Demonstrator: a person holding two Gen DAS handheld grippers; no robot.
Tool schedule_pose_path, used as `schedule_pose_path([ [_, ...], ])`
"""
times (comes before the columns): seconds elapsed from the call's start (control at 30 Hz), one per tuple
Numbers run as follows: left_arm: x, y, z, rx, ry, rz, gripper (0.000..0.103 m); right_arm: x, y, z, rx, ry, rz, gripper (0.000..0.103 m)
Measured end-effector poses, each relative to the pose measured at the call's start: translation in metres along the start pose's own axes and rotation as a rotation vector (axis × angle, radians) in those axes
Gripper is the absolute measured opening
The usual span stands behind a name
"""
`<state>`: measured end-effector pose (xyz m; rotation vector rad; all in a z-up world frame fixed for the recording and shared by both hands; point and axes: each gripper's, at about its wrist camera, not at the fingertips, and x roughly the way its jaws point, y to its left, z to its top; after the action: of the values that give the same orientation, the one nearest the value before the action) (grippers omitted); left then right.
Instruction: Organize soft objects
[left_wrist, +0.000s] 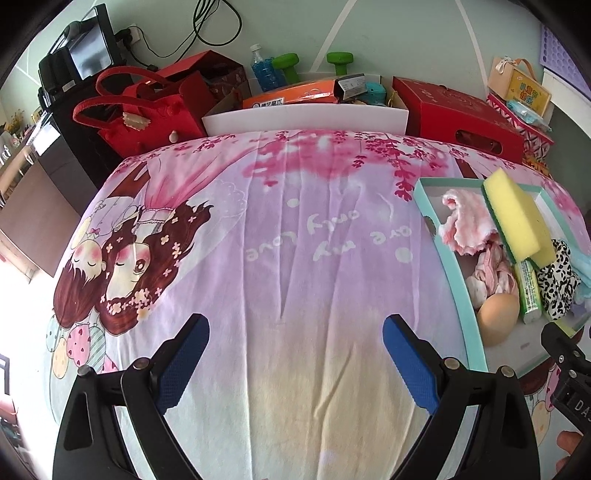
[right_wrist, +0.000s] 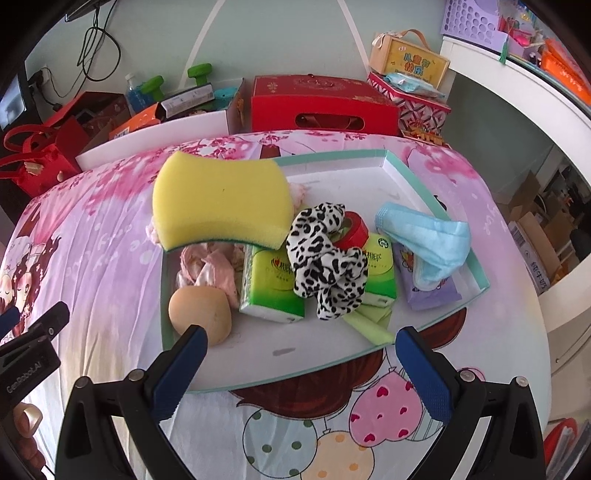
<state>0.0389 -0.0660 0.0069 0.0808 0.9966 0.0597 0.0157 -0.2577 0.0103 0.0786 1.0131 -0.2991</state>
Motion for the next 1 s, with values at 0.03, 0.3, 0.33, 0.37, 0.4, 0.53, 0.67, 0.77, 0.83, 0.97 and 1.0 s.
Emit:
schedule_pose_path([
  [0.03,-0.001,0.001,-0.001,0.000,0.000,0.002,0.095,0.000,0.001,-0.001,-0.004,0.004,0.000,0.103],
  [0.3,-0.004,0.004,-0.008,0.016,0.017,-0.013,0.095,-0.006,0.013,-0.005,-0.032,0.004,0.014,0.103],
  [0.33,-0.004,0.005,-0.009,0.015,0.018,-0.014,0.095,-0.007,0.015,-0.005,-0.035,0.005,0.015,0.103],
  [0.37,-0.004,0.006,-0.009,0.013,0.018,-0.015,0.095,-0.007,0.016,-0.006,-0.038,0.006,0.015,0.103],
  [0.4,-0.004,0.008,-0.010,0.011,0.018,-0.014,0.095,-0.007,0.017,-0.006,-0.041,0.008,0.017,0.103],
  [0.53,-0.002,0.010,-0.017,0.018,0.032,-0.014,0.095,-0.006,0.020,-0.009,-0.049,0.015,0.015,0.103],
  [0.67,-0.001,0.011,-0.020,0.021,0.039,-0.018,0.095,-0.007,0.023,-0.012,-0.054,0.020,0.015,0.103],
  [0.77,-0.001,0.010,-0.021,0.027,0.041,-0.023,0.095,-0.005,0.027,-0.014,-0.065,0.029,0.017,0.103],
  [0.83,0.000,0.010,-0.021,0.028,0.042,-0.028,0.095,-0.004,0.029,-0.014,-0.068,0.029,0.017,0.103],
  [0.97,0.003,0.011,-0.021,0.025,0.049,-0.029,0.095,-0.002,0.030,-0.014,-0.072,0.031,0.014,0.103],
  [1.0,0.004,0.011,-0.021,0.023,0.052,-0.028,0.095,-0.001,0.030,-0.014,-0.072,0.032,0.013,0.103],
])
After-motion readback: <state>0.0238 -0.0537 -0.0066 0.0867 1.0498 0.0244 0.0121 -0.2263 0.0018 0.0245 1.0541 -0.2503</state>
